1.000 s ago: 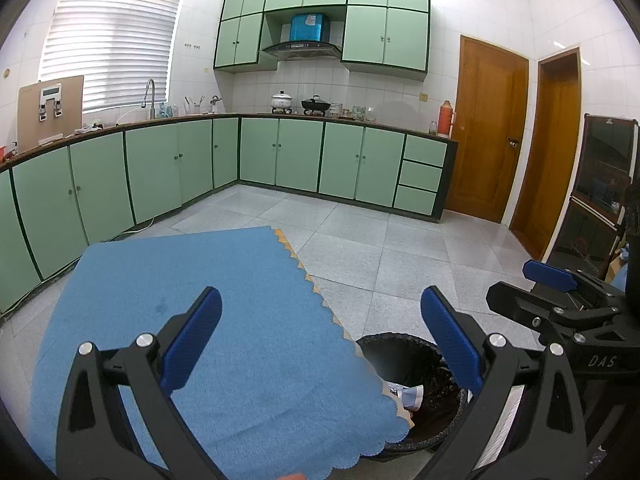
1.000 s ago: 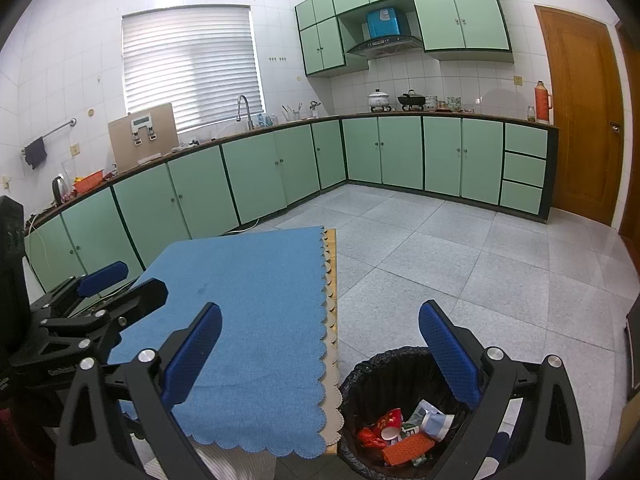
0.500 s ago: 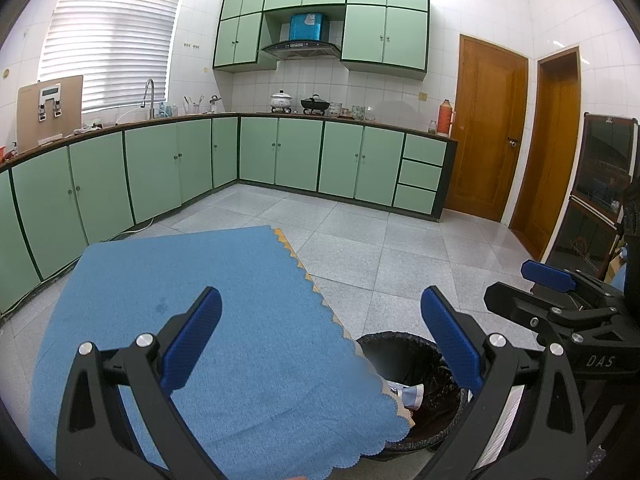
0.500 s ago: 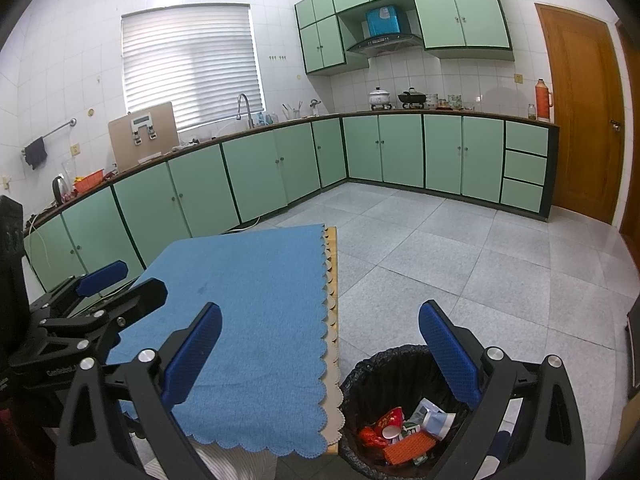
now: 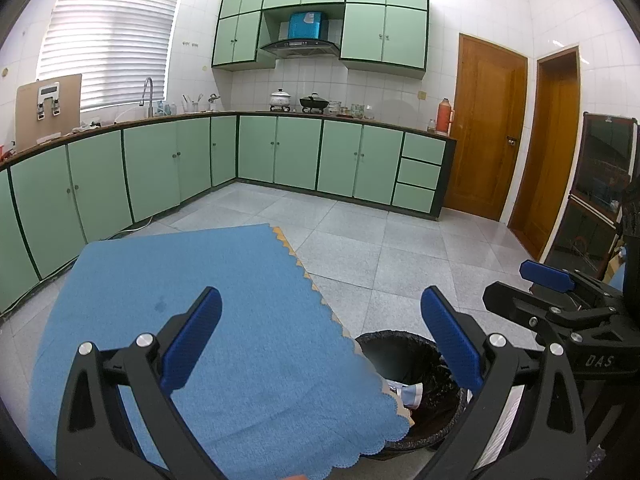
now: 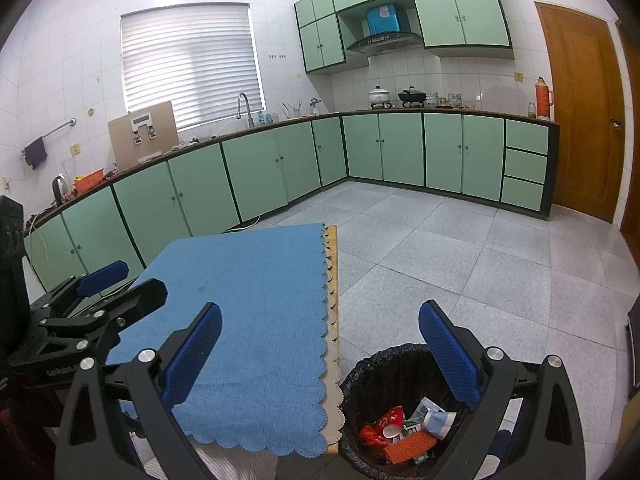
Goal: Collect trash
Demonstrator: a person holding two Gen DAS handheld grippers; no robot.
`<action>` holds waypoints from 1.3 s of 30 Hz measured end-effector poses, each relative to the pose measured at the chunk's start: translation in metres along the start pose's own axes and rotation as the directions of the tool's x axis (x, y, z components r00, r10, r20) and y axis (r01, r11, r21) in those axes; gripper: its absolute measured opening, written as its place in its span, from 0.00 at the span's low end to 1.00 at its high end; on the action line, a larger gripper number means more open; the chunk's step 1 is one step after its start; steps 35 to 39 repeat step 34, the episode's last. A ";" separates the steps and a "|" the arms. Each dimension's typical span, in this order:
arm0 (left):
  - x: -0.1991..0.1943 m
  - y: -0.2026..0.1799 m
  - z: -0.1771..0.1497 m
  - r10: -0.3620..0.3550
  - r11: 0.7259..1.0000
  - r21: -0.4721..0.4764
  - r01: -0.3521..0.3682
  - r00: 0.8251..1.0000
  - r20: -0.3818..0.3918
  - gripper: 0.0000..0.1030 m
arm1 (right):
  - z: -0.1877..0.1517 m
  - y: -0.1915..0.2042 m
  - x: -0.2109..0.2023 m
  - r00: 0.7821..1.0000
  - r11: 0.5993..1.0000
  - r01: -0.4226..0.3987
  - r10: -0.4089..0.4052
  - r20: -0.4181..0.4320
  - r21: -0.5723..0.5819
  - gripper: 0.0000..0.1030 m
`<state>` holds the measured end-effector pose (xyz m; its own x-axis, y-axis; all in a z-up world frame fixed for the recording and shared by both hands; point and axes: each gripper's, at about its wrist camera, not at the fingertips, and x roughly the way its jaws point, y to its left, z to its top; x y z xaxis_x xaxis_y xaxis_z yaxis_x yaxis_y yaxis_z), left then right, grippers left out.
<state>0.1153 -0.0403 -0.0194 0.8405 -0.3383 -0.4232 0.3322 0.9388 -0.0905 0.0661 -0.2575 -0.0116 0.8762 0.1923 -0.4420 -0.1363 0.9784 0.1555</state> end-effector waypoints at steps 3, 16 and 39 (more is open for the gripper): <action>0.001 -0.002 -0.001 -0.003 1.000 0.001 0.003 1.000 -0.002 0.94 | 0.001 -0.001 0.000 1.000 1.000 0.000 0.000 0.000 -0.001 0.94; 0.005 -0.004 -0.005 -0.004 1.000 0.000 0.004 1.000 -0.016 0.94 | -0.002 -0.001 0.002 1.000 1.000 0.002 -0.002 -0.005 0.001 0.94; 0.009 0.001 -0.005 -0.010 1.000 -0.014 0.010 0.999 -0.030 0.94 | -0.005 -0.004 0.007 1.000 1.000 0.006 -0.006 -0.020 0.008 0.94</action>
